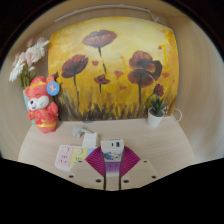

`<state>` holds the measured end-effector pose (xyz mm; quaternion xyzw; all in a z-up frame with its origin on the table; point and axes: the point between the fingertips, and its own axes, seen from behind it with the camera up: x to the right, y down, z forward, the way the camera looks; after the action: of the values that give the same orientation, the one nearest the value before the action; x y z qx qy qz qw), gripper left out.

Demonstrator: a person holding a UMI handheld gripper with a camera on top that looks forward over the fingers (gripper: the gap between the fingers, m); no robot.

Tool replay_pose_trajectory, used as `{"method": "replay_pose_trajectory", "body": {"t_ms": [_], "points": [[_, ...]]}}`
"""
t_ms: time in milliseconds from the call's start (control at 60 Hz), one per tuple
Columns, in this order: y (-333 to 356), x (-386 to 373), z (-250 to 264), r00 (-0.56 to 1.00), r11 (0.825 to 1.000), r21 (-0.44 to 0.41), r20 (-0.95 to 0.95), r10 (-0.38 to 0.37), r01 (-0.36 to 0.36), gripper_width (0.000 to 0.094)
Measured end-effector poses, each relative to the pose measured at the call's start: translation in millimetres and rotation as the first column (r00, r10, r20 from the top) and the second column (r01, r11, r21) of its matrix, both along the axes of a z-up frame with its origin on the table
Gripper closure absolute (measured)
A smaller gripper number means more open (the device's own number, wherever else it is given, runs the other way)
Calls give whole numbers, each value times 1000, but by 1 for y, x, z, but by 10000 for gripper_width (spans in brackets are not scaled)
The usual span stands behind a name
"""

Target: Unplug charger

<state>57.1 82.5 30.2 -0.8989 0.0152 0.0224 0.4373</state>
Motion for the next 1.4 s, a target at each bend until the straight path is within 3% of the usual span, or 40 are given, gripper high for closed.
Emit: {"method": "replay_pose_trajectory", "body": {"t_ms": [17,50,133,167,200,250,300,400,467,583,750,933,1033,1150,1400], "points": [[3,1,13,1000,1000,10,-28,-11,11,774],[17,12,59,998,992,119,-56,-38,45,776],[39,51,189,996,928,362,-24,-88,91,776],[42,61,221,995,906,411,-39,-97,104,776],[42,75,236,993,898,424,-46,-107,116,778],[40,95,237,991,901,412,-52,-126,136,777],[37,114,215,989,920,362,-53,-139,148,778],[15,143,127,987,968,194,-11,-161,160,778],[-4,152,70,987,984,79,1,-160,160,778],[-29,160,8,987,987,-26,20,-158,158,778],[-49,161,-37,985,975,-142,7,-173,172,728],[-44,167,-33,983,975,-125,28,-181,183,612],[-39,175,-1,978,980,-35,87,-191,195,365],[-50,172,68,969,975,84,127,-213,204,159],[-134,95,220,978,929,321,33,-205,184,116]]}}
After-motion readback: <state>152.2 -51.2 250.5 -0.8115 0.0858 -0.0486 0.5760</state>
